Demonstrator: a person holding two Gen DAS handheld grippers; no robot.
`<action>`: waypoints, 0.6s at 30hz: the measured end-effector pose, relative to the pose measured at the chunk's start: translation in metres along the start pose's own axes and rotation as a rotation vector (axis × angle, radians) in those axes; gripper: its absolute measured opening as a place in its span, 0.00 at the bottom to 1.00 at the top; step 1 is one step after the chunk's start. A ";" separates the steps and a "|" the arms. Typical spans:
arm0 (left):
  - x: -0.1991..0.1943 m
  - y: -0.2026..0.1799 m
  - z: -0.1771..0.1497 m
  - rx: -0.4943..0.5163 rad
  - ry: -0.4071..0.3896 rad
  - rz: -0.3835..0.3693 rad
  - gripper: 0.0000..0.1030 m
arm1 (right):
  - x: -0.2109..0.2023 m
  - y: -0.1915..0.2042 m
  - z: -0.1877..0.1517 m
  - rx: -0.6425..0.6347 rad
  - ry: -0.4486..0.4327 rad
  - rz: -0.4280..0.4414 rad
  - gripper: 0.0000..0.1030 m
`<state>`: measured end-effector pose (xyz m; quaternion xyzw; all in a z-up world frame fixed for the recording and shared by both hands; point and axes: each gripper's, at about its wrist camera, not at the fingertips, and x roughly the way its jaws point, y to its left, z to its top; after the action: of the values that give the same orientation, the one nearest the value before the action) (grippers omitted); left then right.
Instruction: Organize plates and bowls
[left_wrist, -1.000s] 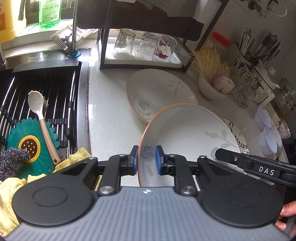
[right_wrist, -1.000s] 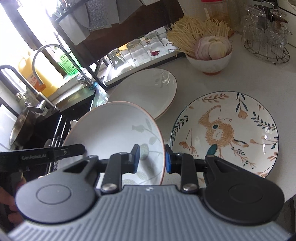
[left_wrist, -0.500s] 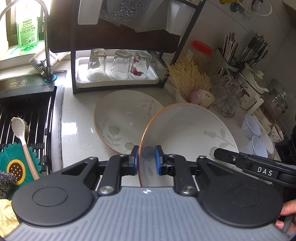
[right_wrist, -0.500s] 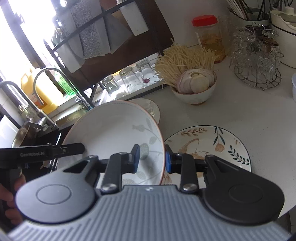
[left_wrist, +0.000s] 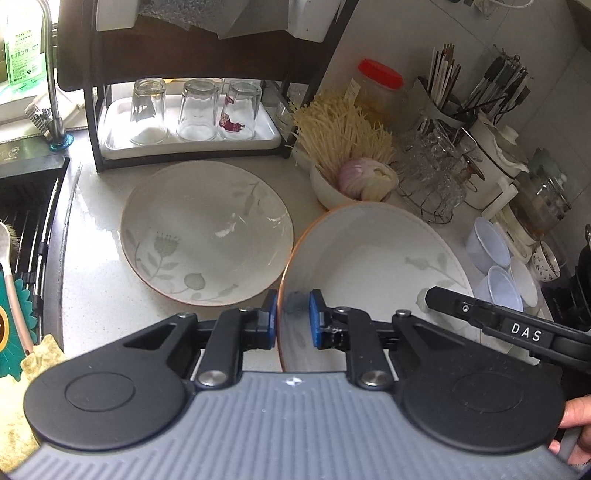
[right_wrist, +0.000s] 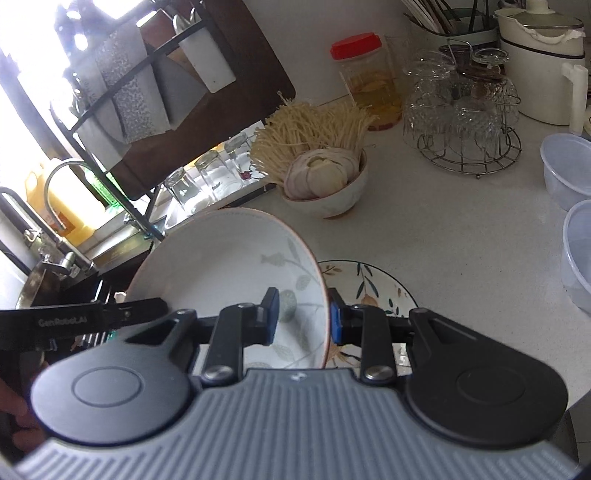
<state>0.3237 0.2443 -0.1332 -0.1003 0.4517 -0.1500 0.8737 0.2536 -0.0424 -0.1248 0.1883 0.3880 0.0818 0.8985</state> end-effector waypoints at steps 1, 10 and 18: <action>0.003 -0.002 0.000 0.000 0.004 0.000 0.19 | 0.000 -0.004 0.001 -0.002 0.001 -0.001 0.30; 0.031 -0.018 -0.003 0.003 0.037 0.009 0.19 | 0.014 -0.028 0.004 -0.003 0.045 -0.026 0.30; 0.060 -0.018 -0.007 -0.036 0.094 0.010 0.19 | 0.029 -0.041 -0.001 -0.044 0.089 -0.060 0.30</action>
<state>0.3476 0.2064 -0.1776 -0.1068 0.4954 -0.1419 0.8503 0.2733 -0.0707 -0.1611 0.1530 0.4312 0.0717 0.8863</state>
